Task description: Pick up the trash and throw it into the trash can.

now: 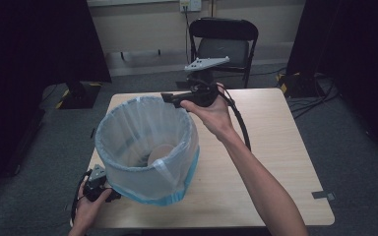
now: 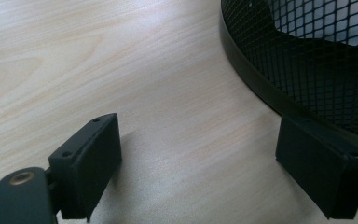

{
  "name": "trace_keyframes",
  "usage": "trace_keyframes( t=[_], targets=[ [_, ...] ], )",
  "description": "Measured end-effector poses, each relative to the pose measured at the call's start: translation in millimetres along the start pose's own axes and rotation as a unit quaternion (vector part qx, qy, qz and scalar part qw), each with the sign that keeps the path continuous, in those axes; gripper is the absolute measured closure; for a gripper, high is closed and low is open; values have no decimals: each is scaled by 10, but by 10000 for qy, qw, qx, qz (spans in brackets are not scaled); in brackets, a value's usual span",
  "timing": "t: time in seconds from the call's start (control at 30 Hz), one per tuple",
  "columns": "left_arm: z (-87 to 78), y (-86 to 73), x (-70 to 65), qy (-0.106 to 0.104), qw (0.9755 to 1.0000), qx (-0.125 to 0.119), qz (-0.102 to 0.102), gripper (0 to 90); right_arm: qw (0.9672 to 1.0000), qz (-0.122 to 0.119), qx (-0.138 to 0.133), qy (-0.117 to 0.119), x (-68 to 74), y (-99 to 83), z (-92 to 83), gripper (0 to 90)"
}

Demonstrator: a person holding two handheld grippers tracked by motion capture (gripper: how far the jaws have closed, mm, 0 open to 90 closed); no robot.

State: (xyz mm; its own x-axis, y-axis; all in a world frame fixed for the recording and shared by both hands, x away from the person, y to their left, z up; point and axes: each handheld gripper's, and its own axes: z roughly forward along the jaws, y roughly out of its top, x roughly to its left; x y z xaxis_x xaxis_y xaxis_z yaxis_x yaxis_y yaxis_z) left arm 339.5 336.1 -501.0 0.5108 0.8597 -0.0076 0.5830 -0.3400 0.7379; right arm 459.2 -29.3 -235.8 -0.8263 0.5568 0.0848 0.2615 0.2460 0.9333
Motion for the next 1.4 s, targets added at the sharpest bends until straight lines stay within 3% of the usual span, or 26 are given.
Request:
trace_keyframes(
  t=[0.23,0.47,0.53,0.73,0.83,1.0,1.07,1.2,1.4],
  targets=[
    [1,0,-1,-1,10000,-4,-7,137,9997,117,-81,-190,-122,-53,-140,273],
    [1,0,-1,1,10000,-5,-7,137,9987,226,13,-447,-288,-185,-349,264],
    [1,0,-1,0,10000,-5,-7,137,9977,184,130,-639,-362,-275,-452,262],
    [1,0,-1,1,10000,-5,-6,137,9957,320,149,-858,-514,-446,-634,249],
    [0,0,-8,35,10000,8,-7,136,9942,427,119,-983,-577,-620,-771,226],
    [-4,-2,-17,82,10000,14,-20,137,9934,531,150,-1010,-598,-811,-889,207],
    [-6,-5,-25,107,9999,12,-57,138,9922,600,168,-1081,-617,-901,-955,183],
    [-11,-11,-37,129,9999,-3,-103,142,9862,702,125,-1493,-646,-1099,-1140,181],
    [-14,-13,-43,140,9998,-1,-115,142,9815,920,283,-1656,-704,-1388,-1353,175]
  ],
)
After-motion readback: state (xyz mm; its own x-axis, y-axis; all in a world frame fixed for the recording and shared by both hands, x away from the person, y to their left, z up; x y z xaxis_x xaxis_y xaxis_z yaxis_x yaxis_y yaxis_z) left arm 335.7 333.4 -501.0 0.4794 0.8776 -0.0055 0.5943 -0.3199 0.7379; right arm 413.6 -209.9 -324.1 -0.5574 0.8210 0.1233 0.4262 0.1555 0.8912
